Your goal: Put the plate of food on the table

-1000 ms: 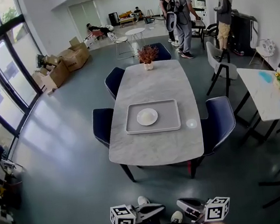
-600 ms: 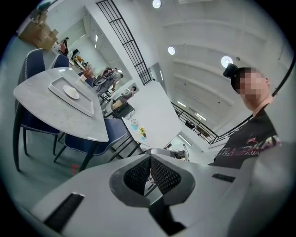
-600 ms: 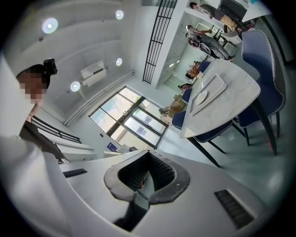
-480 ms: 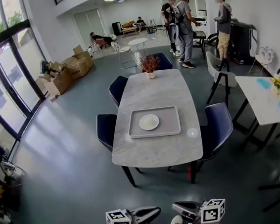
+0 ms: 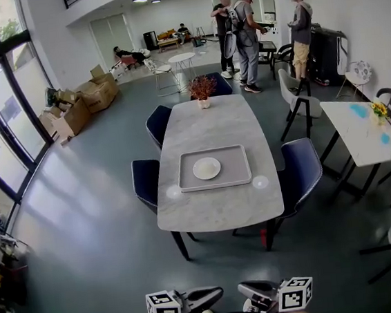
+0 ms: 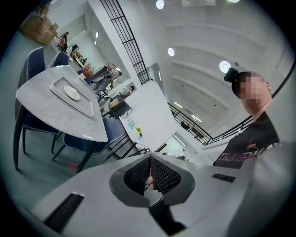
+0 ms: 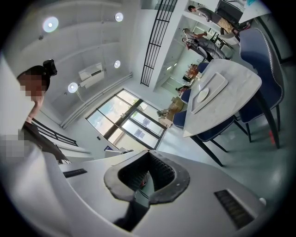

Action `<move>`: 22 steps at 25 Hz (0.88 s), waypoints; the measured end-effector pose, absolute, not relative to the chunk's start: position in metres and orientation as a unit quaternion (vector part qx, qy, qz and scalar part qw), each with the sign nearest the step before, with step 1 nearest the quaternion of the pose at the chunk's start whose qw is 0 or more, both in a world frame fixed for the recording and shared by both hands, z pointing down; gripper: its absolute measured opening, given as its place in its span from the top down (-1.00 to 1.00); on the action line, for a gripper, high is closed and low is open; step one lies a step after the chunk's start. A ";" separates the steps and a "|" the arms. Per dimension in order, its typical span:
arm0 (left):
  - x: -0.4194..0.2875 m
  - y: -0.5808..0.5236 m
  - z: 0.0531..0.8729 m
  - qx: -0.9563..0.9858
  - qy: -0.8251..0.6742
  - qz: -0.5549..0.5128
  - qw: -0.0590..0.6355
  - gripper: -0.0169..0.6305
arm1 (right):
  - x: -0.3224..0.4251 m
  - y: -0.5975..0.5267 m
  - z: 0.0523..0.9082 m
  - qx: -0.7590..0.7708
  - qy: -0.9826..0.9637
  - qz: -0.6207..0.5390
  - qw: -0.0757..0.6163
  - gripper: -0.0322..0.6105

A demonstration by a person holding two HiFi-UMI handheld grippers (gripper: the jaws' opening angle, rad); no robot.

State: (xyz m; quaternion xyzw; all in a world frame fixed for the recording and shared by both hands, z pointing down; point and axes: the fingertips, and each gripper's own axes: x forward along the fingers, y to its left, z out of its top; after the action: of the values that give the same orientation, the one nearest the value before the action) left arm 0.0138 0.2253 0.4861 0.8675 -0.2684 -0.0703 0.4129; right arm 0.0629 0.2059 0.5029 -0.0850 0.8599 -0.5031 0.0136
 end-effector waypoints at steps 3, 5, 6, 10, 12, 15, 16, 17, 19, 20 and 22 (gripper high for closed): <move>0.000 0.228 0.483 0.867 -0.263 -0.072 0.417 0.92 | 0.048 0.209 0.500 -0.086 0.858 -0.506 0.024 0.87; -0.009 0.229 0.484 0.866 -0.260 -0.073 0.421 0.92 | 0.041 0.210 0.502 -0.092 0.858 -0.504 0.022 0.87; -0.012 0.230 0.485 0.866 -0.259 -0.072 0.422 0.92 | 0.040 0.211 0.503 -0.097 0.859 -0.502 0.018 0.87; -0.016 0.232 0.488 0.867 -0.251 -0.070 0.424 0.92 | 0.034 0.215 0.510 -0.101 0.855 -0.508 0.026 0.87; -0.016 0.234 0.488 0.870 -0.243 -0.067 0.423 0.92 | 0.029 0.219 0.510 -0.098 0.853 -0.511 0.032 0.87; -0.021 0.233 0.487 0.869 -0.240 -0.069 0.427 0.92 | 0.025 0.220 0.512 -0.104 0.854 -0.510 0.021 0.87; -0.023 0.234 0.488 0.867 -0.240 -0.072 0.430 0.92 | 0.025 0.221 0.512 -0.108 0.854 -0.509 0.014 0.87; -0.024 0.235 0.489 0.866 -0.240 -0.074 0.433 0.92 | 0.024 0.222 0.512 -0.110 0.854 -0.509 0.011 0.87; -0.026 0.237 0.491 0.864 -0.239 -0.074 0.437 0.92 | 0.024 0.223 0.514 -0.114 0.853 -0.508 0.006 0.87; -0.027 0.237 0.492 0.864 -0.239 -0.074 0.437 0.92 | 0.024 0.223 0.514 -0.117 0.853 -0.508 0.004 0.87; -0.028 0.236 0.492 0.864 -0.239 -0.075 0.437 0.92 | 0.022 0.223 0.514 -0.118 0.854 -0.507 0.005 0.87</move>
State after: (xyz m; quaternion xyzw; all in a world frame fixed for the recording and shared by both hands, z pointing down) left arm -0.0285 0.2358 0.4920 0.8642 -0.2386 -0.0751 0.4366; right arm 0.0225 0.2229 0.5142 -0.1177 0.8540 -0.5068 0.0047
